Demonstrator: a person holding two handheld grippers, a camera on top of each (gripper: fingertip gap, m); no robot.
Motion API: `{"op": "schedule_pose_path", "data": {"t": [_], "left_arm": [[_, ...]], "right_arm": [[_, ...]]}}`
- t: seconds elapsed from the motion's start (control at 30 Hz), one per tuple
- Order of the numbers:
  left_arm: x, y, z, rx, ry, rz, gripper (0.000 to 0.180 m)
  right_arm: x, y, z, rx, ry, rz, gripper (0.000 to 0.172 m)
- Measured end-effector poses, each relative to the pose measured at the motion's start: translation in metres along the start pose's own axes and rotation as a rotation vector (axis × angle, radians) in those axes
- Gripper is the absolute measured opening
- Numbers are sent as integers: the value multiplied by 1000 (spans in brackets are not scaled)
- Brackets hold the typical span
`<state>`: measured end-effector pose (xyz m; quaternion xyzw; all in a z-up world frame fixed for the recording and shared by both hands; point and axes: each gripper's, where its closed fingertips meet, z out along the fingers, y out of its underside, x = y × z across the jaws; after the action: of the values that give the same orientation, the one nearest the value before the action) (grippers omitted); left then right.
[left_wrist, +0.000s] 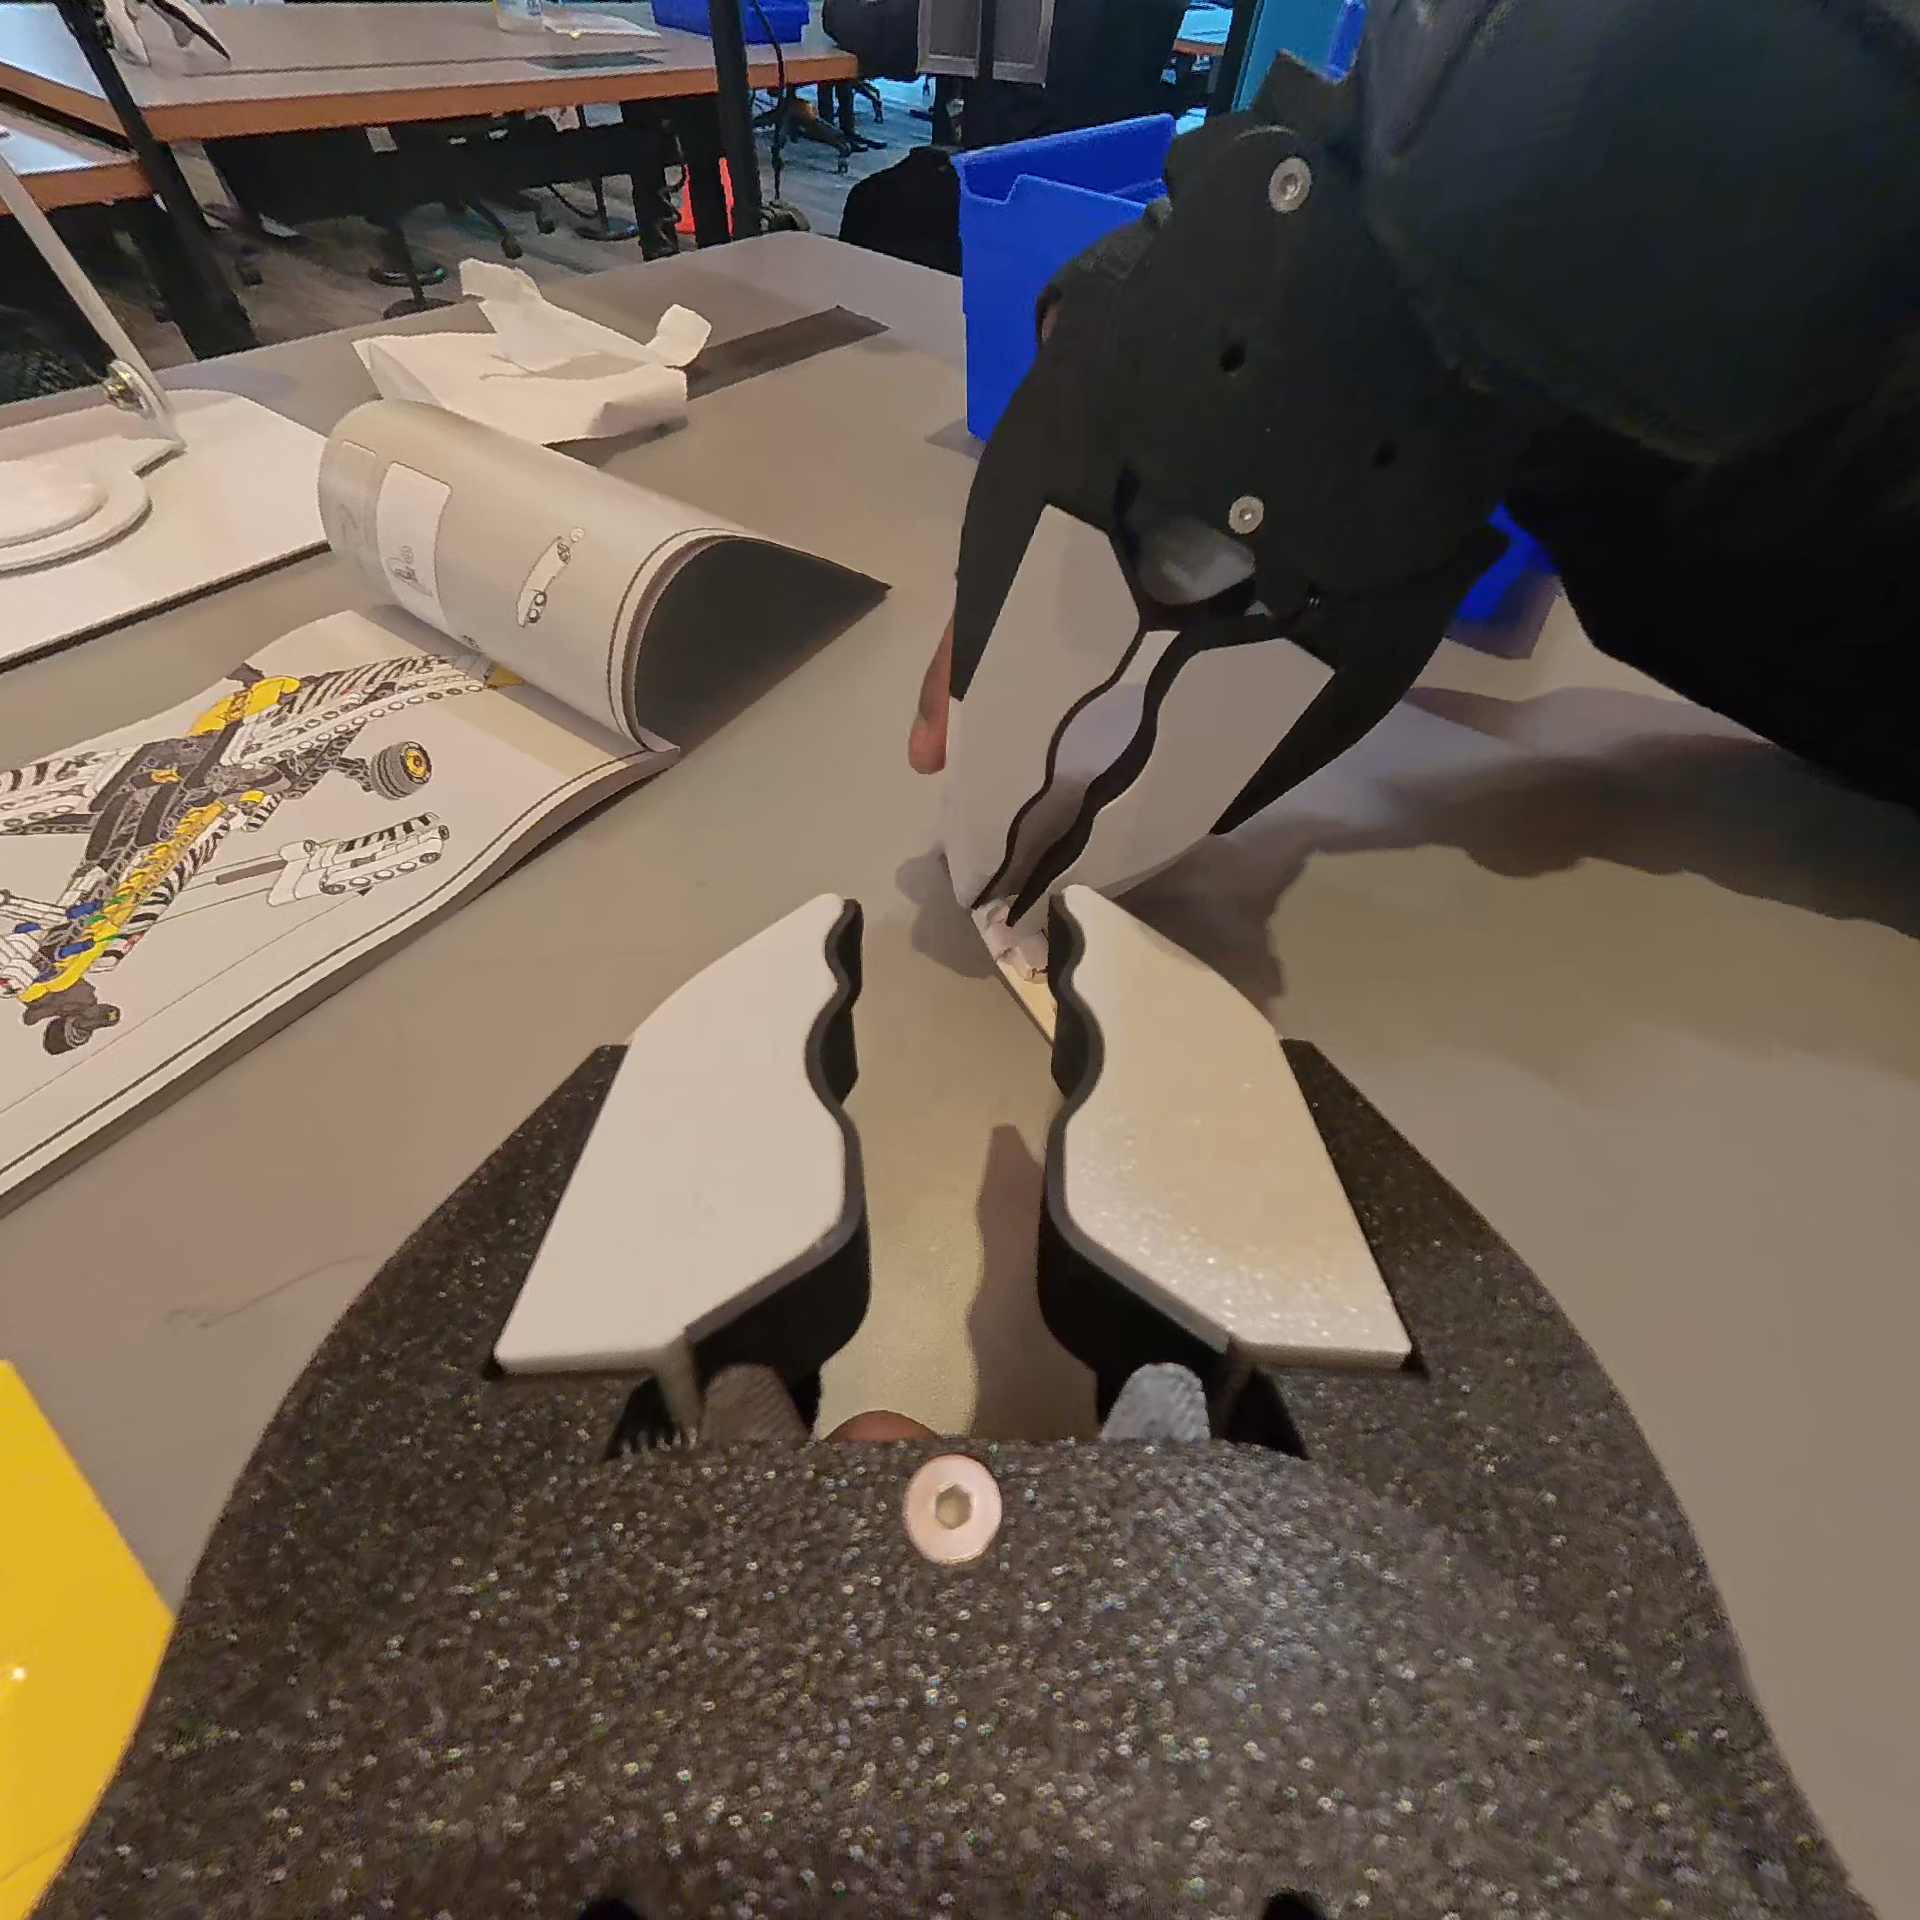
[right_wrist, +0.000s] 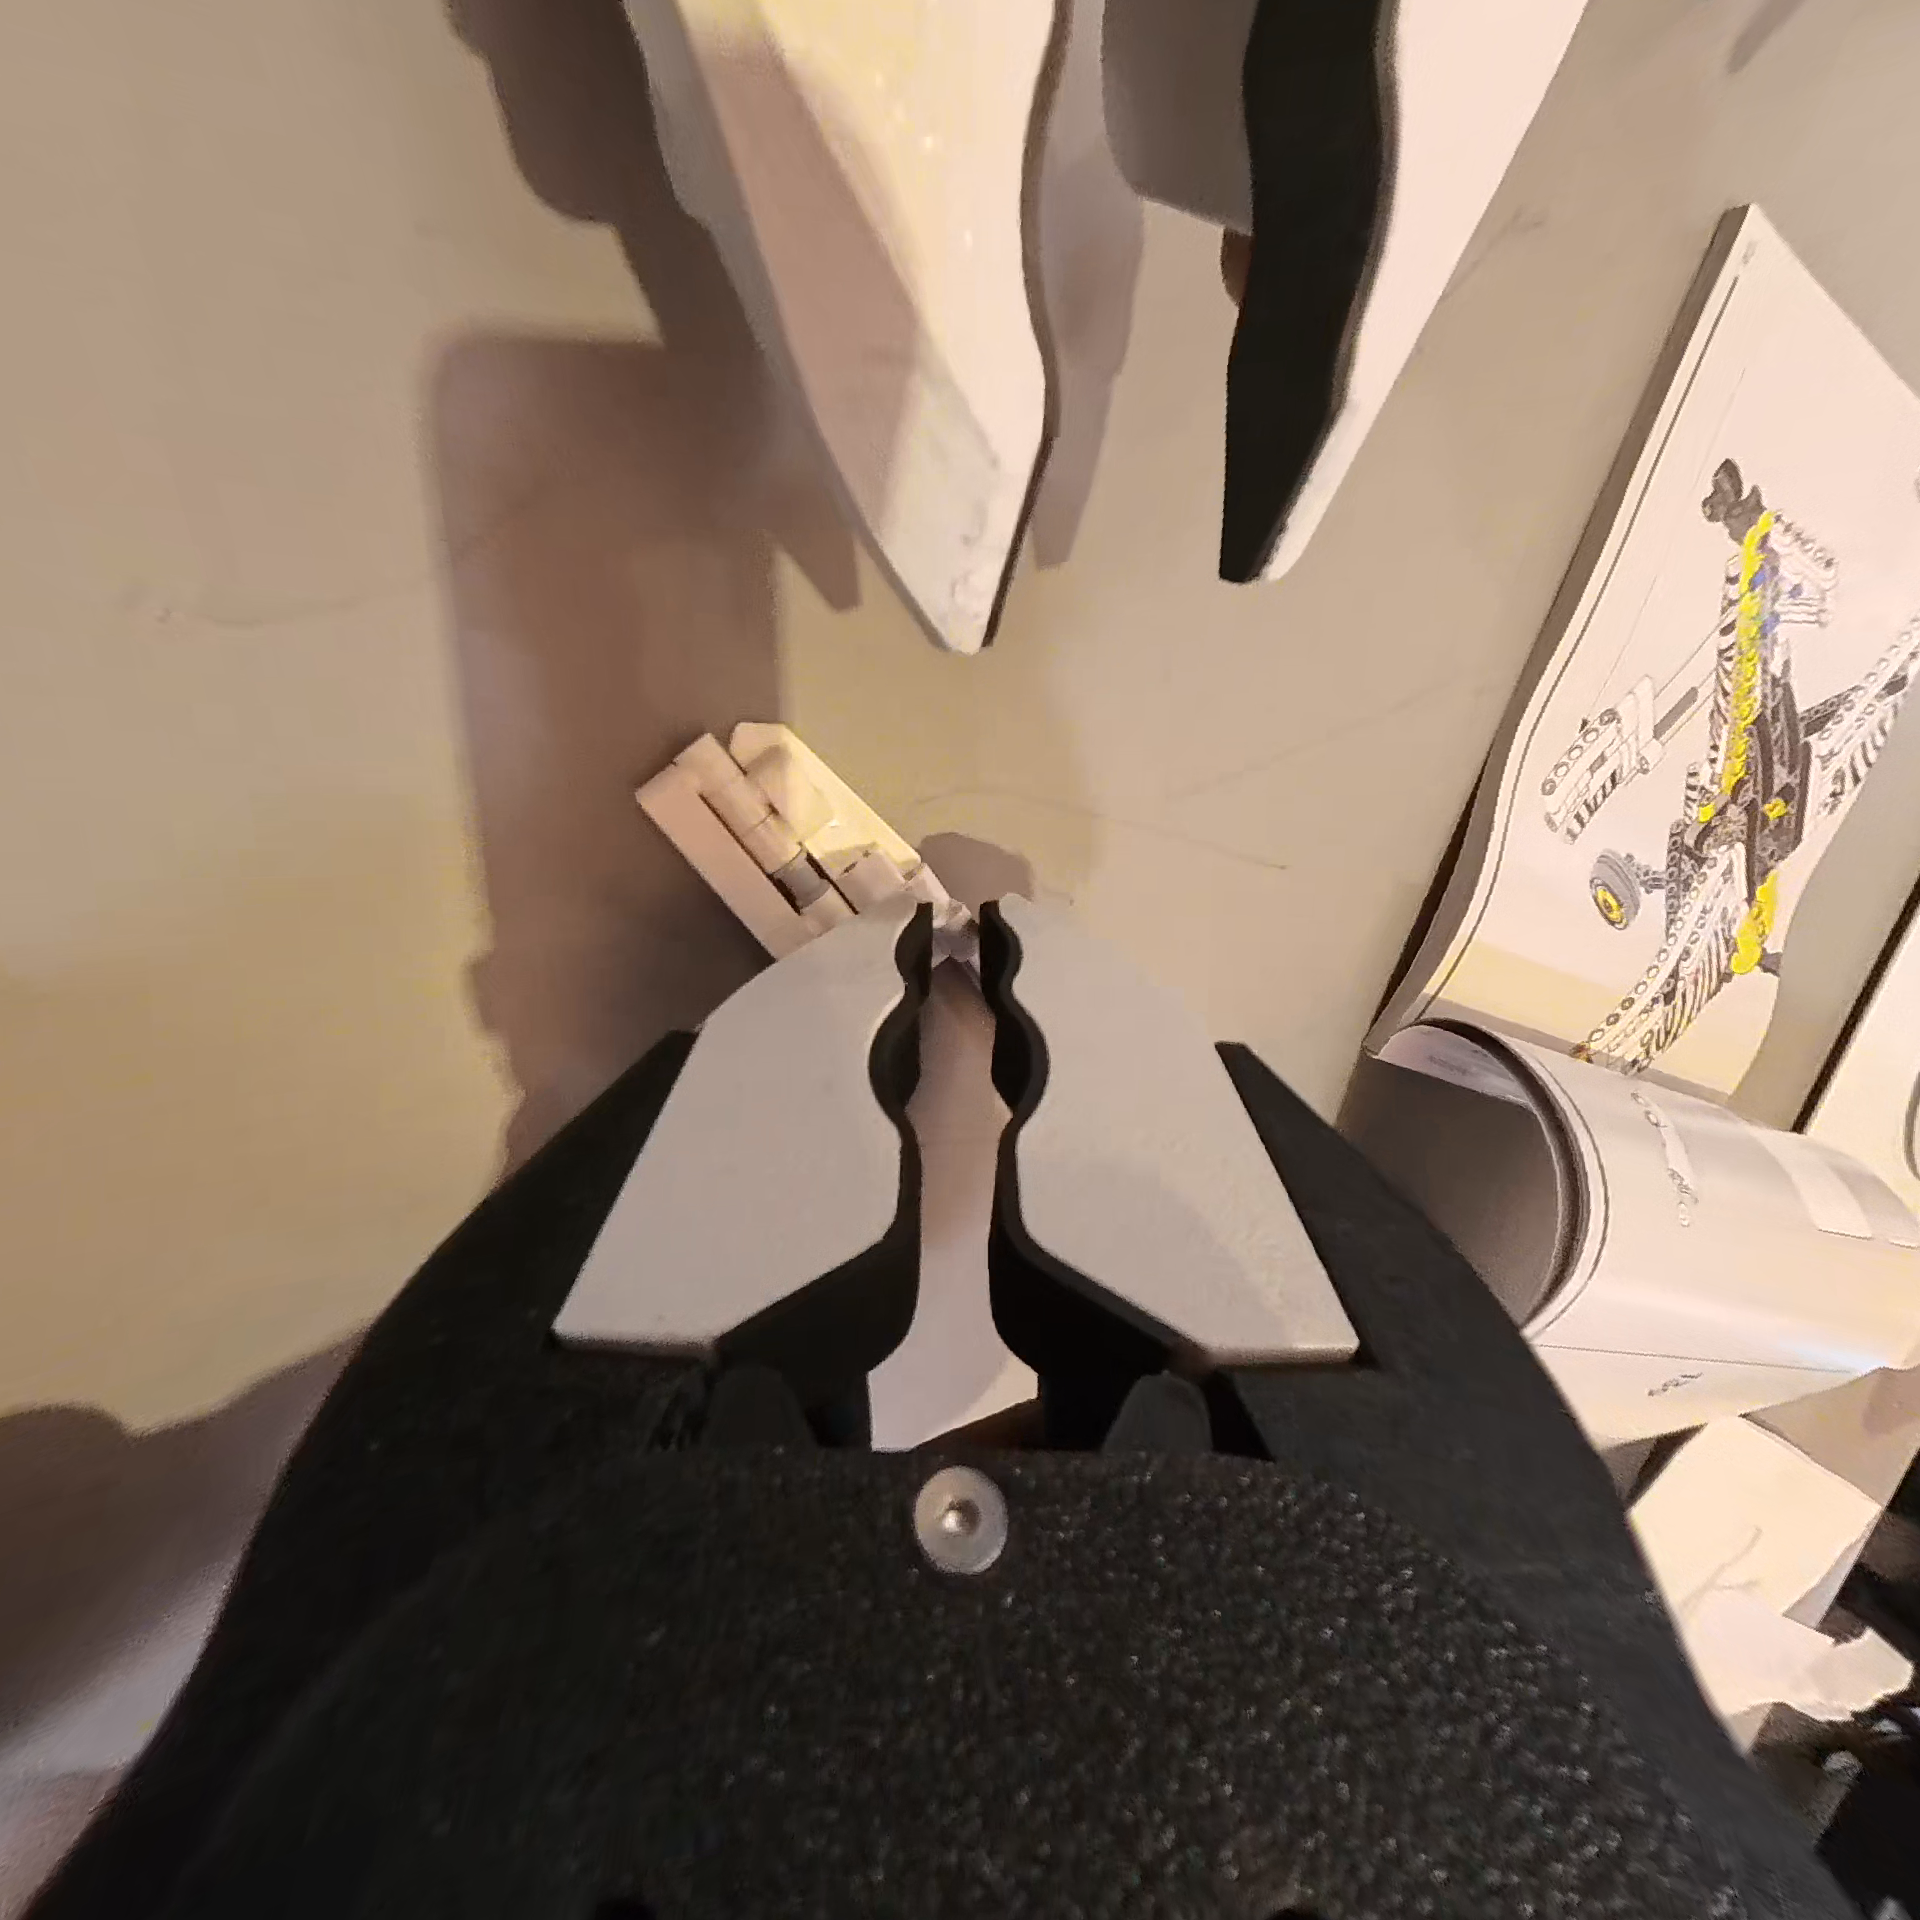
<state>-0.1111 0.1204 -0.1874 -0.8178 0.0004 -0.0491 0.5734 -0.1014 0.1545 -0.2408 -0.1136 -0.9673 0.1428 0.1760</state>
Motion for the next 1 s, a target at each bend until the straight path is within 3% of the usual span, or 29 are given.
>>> {"op": "schedule_pose_path", "data": {"t": [0.2,0.57,0.7,0.83,1.0], "left_arm": [[0,0,0,-3,6,-12,34],[2,10,-5,-61,12,-40,35],[4,12,-6,-66,7,-27,35],[6,14,-5,-81,10,-8,35],[7,15,-5,-84,19,11,35]], "right_arm": [[0,3,-1,-14,2,41,7],[27,-6,-24,288,454,168,0],[18,5,-18,205,413,126,0],[5,4,-20,150,244,73,12],[4,-3,-26,110,98,17,16]]}}
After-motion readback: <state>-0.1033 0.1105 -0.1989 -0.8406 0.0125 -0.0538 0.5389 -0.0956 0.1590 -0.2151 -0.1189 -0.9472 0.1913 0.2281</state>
